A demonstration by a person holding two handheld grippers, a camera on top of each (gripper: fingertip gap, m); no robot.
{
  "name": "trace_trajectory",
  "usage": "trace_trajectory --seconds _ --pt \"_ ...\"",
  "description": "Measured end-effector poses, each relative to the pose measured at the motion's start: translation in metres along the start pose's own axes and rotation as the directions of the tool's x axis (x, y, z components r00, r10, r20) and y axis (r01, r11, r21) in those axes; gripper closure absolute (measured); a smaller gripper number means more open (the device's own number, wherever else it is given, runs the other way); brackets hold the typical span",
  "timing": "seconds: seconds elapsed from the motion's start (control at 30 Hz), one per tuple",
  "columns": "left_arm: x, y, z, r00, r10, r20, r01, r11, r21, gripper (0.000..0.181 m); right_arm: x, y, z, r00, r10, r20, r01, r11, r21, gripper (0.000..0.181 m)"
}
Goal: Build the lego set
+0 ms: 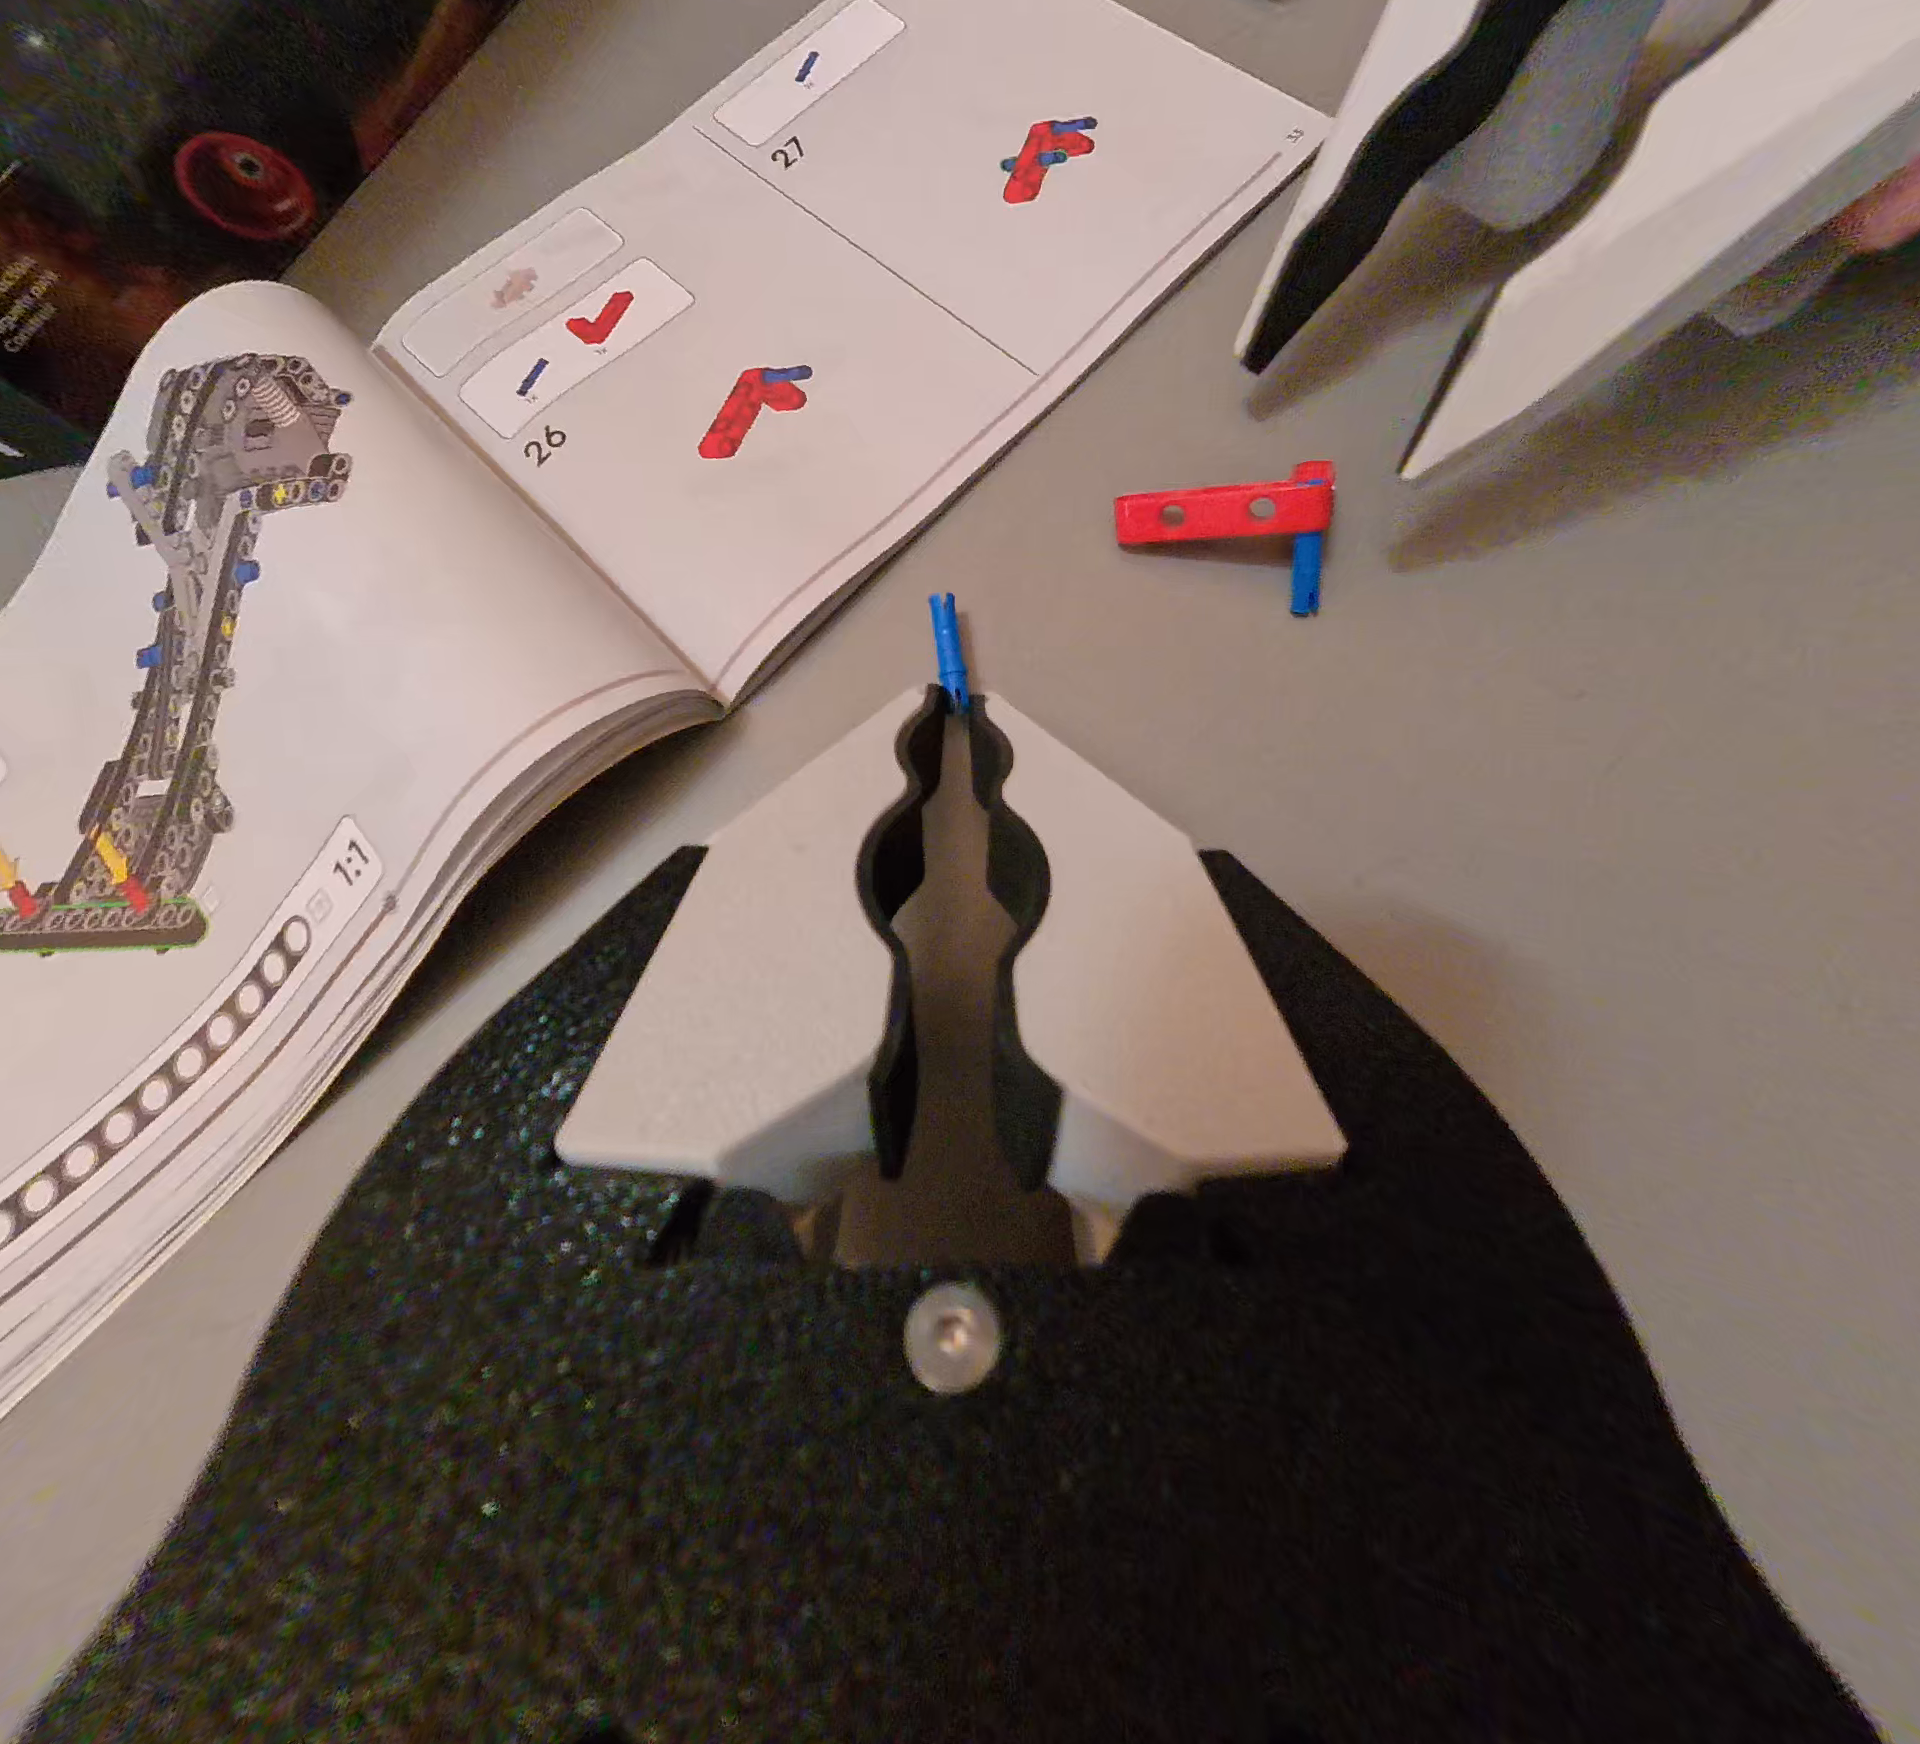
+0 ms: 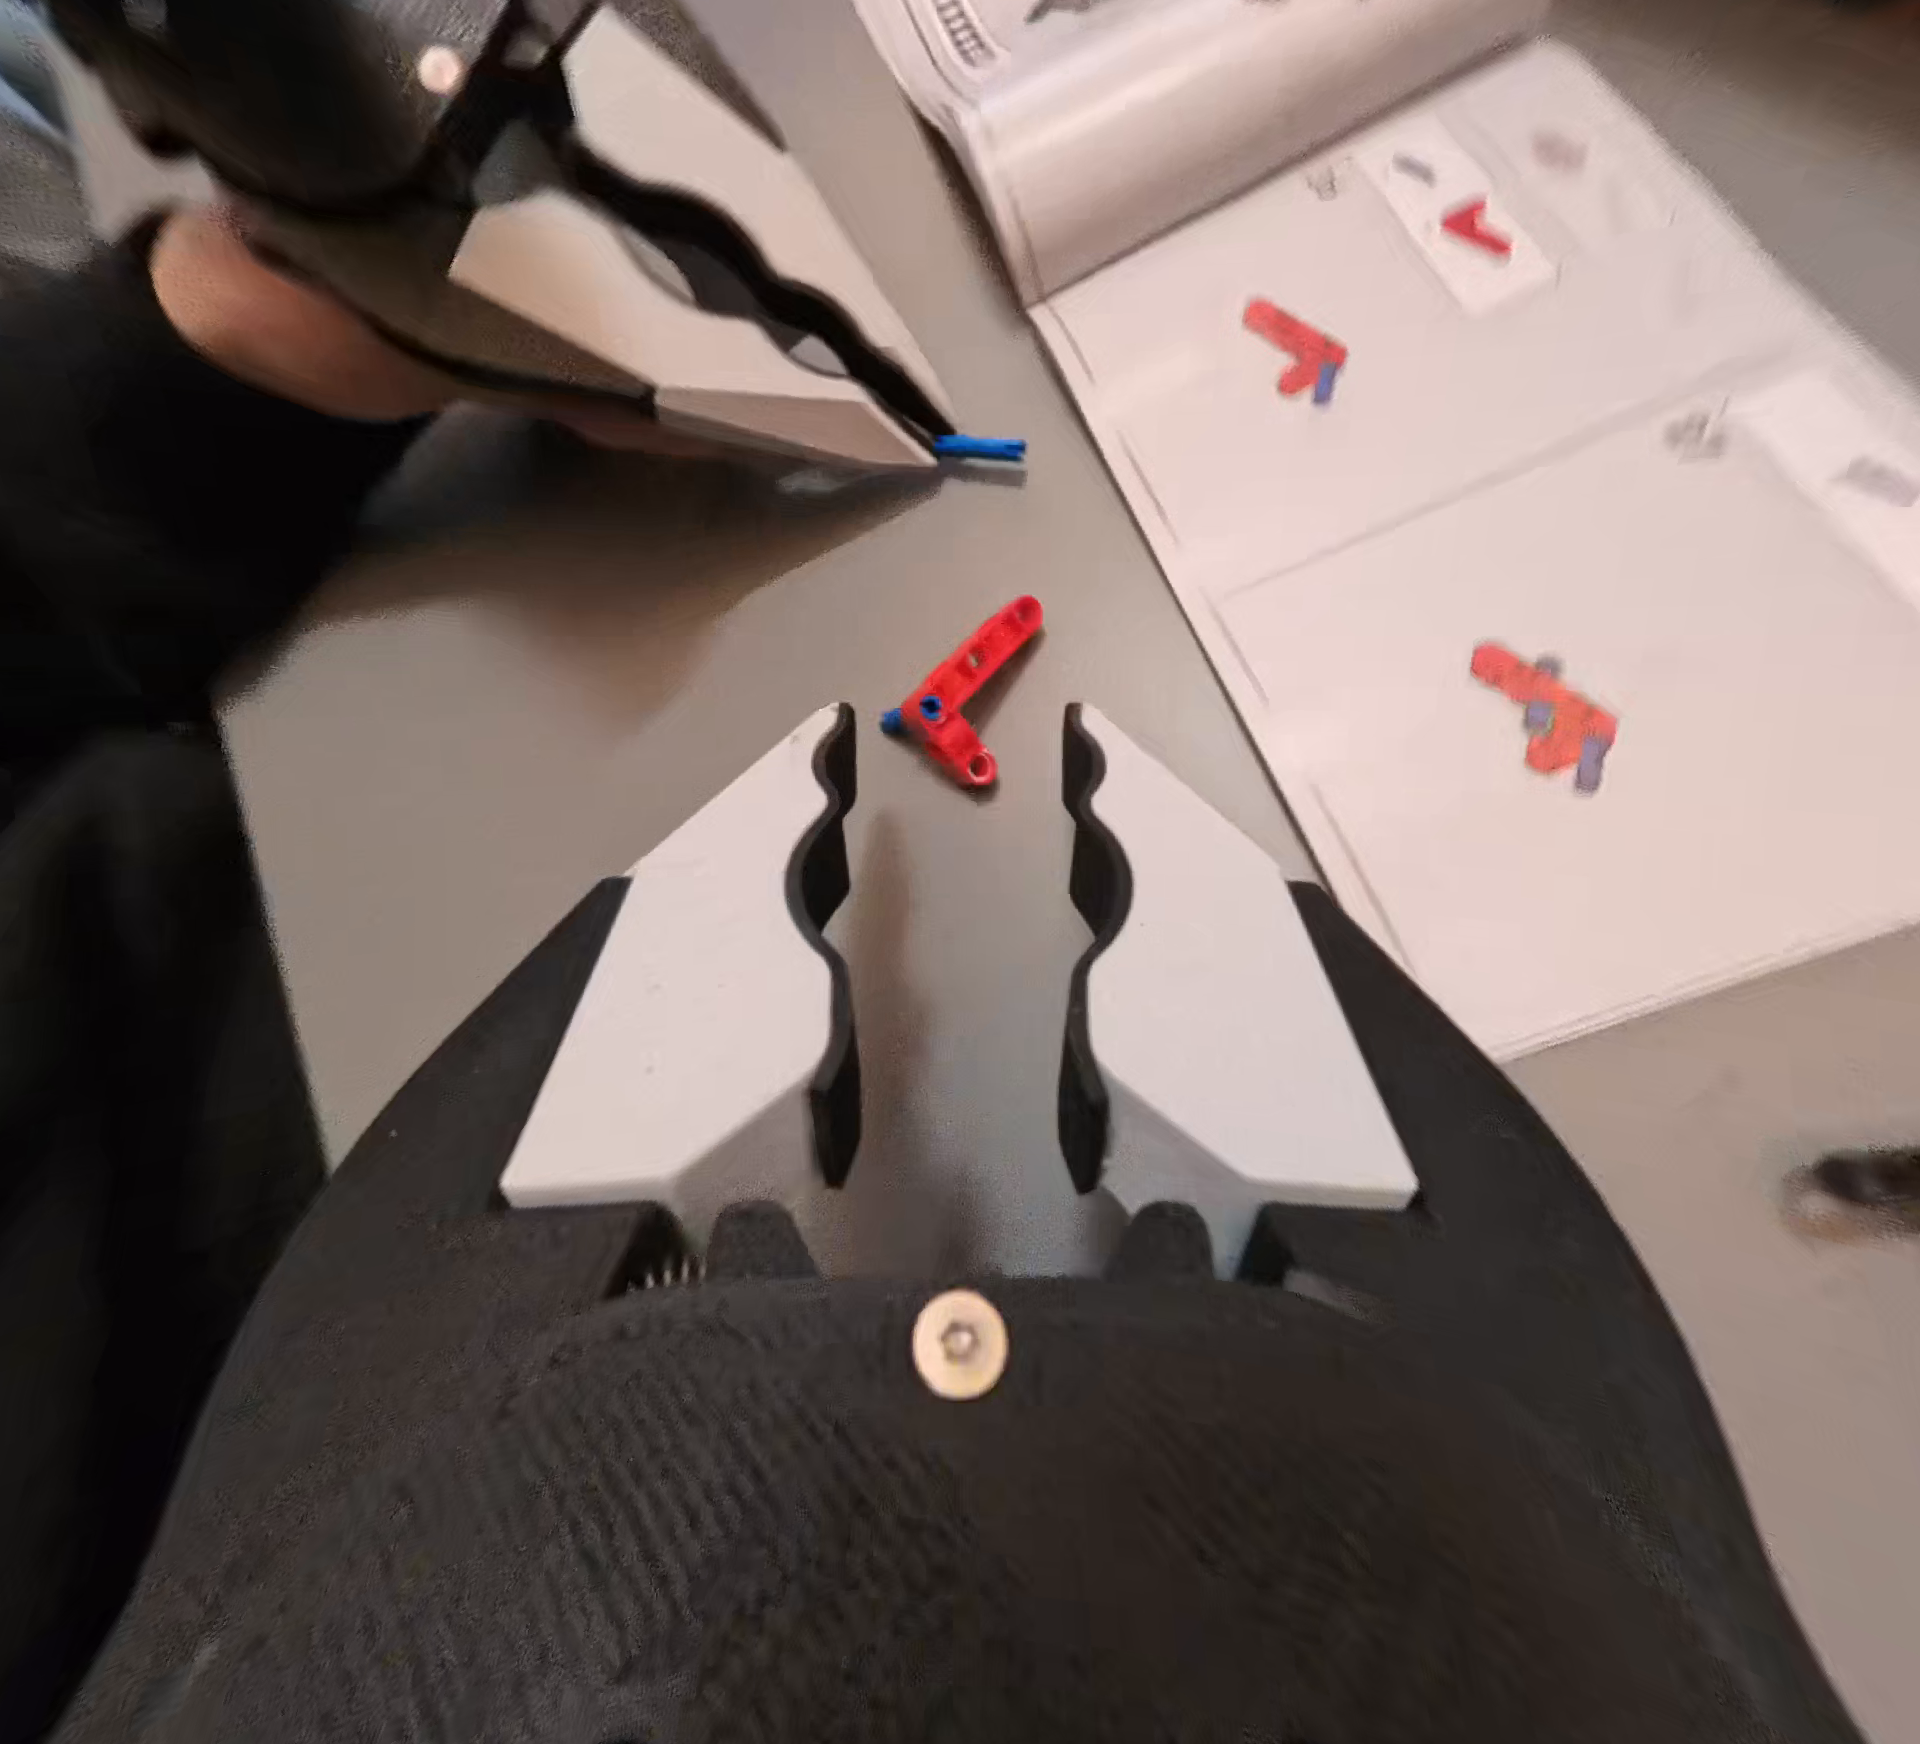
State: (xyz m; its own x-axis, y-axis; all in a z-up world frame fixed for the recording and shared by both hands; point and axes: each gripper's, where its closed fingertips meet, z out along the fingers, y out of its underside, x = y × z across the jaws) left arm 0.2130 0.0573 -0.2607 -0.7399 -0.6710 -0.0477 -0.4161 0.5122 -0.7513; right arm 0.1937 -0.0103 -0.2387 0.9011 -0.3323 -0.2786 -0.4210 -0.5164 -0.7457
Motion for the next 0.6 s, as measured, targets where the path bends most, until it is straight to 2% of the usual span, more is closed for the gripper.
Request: trace_trajectory --seconds 0.07,0.13,0.17,0.23,0.3,0.37,0.43,0.6 --pt "0.0 0.0 0.0 1.0 -0.004 -0.005 0.004 1.0 0.001 0.18 -0.006 -0.002 0.0 0.972 -0.21 -0.102 0.207 0.978 -0.038 0.143" --pt "0.001 -0.001 -0.001 1.0 0.0 -0.005 0.0 1.0 0.007 0.18 -0.009 -0.002 0.0 0.88 -0.423 -0.216 0.408 0.906 -0.114 0.139" --pt "0.001 -0.001 -0.001 1.0 0.004 -0.005 -0.004 1.0 0.009 0.18 -0.007 -0.004 0.0 0.841 -0.468 -0.271 0.445 0.884 -0.143 0.142" --pt "0.001 -0.001 -0.001 1.0 0.011 -0.003 -0.011 1.0 0.006 0.18 -0.007 -0.012 0.003 0.86 -0.381 -0.34 0.364 0.924 -0.114 0.149" --pt "0.002 0.0 0.0 1.0 0.021 0.0 -0.021 1.0 -0.001 0.18 -0.014 -0.013 0.01 0.9 -0.288 -0.326 0.278 0.958 -0.077 0.151" --pt "0.003 0.0 0.0 0.999 0.034 0.001 -0.034 0.999 -0.002 0.18 -0.011 0.003 0.013 0.894 -0.296 -0.338 0.25 0.953 -0.174 0.139" --pt "0.004 -0.001 -0.001 0.999 0.043 0.003 -0.043 0.999 0.008 0.18 -0.001 0.007 0.009 0.858 -0.317 -0.405 0.249 0.945 -0.212 0.135" --pt "0.006 0.0 0.0 0.998 0.056 -0.001 -0.056 0.998 0.005 0.18 -0.005 0.009 0.012 0.841 -0.385 -0.38 0.318 0.92 -0.228 0.148"
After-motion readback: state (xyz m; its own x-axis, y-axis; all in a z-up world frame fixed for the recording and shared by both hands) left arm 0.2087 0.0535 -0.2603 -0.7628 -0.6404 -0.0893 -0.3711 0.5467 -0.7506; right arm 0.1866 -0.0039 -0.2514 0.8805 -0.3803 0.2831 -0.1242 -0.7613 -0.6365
